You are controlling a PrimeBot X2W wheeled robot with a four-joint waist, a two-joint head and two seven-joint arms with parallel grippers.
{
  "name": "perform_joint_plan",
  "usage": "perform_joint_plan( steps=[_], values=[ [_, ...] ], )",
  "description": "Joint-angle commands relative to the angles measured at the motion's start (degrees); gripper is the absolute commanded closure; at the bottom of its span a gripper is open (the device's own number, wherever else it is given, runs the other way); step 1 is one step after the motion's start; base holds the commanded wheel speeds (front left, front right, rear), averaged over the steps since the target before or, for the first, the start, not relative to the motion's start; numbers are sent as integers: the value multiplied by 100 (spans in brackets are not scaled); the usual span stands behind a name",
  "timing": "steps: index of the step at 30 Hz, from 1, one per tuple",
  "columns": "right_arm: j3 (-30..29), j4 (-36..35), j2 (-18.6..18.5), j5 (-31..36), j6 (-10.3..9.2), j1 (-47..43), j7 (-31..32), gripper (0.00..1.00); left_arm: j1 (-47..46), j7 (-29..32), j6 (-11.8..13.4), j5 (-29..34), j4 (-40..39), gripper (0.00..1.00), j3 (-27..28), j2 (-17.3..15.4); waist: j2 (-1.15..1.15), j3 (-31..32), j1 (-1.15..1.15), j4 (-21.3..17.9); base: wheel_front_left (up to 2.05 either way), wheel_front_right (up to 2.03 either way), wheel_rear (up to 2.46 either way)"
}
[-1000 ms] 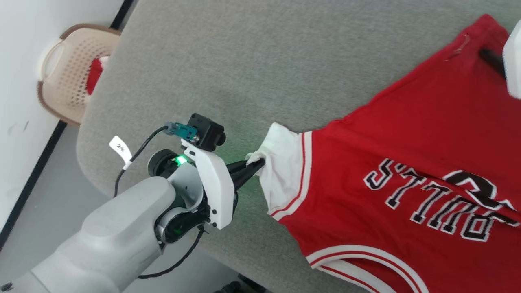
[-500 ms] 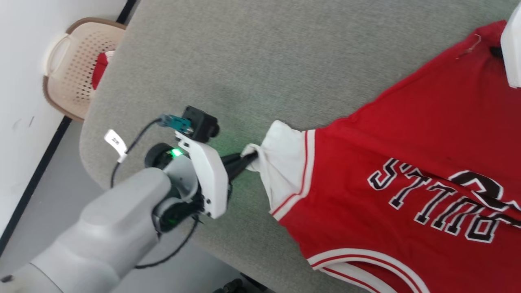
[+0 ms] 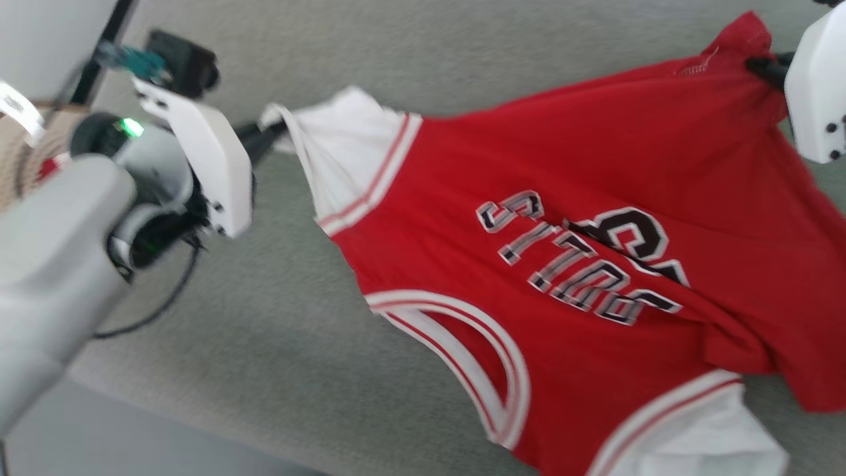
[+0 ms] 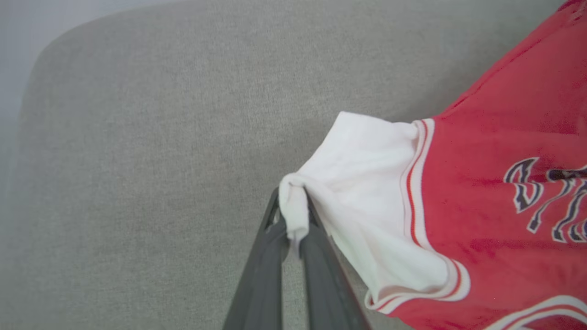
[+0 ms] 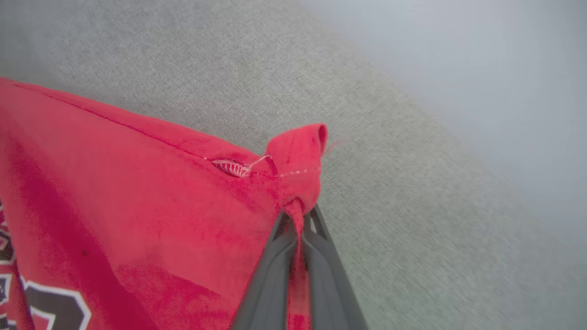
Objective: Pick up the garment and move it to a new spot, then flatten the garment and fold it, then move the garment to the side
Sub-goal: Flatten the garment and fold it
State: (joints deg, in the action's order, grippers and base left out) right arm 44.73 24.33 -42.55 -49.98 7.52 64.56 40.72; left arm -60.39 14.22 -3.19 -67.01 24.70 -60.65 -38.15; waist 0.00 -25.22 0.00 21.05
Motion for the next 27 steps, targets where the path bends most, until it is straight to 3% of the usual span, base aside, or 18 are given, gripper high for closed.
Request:
perform_joint_plan(
  steps=[1, 10, 17, 22, 27],
  values=[
    [-40, -124, -100, 8, -5, -86, -155, 100, -172, 96, 83, 58, -73, 100, 59, -118, 0, 266, 0, -372, 0, 0, 0],
    [-808, -869, -361, 56, -6, -435, -887, 100, -1024, 638, 404, 242, -672, 100, 296, -735, 0, 785, 0, -1097, 0, 0, 0],
    [-1630, -1521, -347, 276, -6, -786, -682, 100, -1541, 1002, 534, 381, -1033, 100, 412, -1040, 0, 1113, 0, -1465, 0, 0, 0],
    [-2356, -1763, -85, 635, -6, -970, -300, 100, -1903, 1052, 536, 560, -862, 100, 436, -904, 0, 1158, 0, -1589, 0, 0, 0],
    [-2612, -1333, 382, 1242, -6, -504, -514, 100, -2415, 564, 397, 860, -112, 100, 527, -460, 0, 890, 0, -1653, 0, 0, 0]
  ],
)
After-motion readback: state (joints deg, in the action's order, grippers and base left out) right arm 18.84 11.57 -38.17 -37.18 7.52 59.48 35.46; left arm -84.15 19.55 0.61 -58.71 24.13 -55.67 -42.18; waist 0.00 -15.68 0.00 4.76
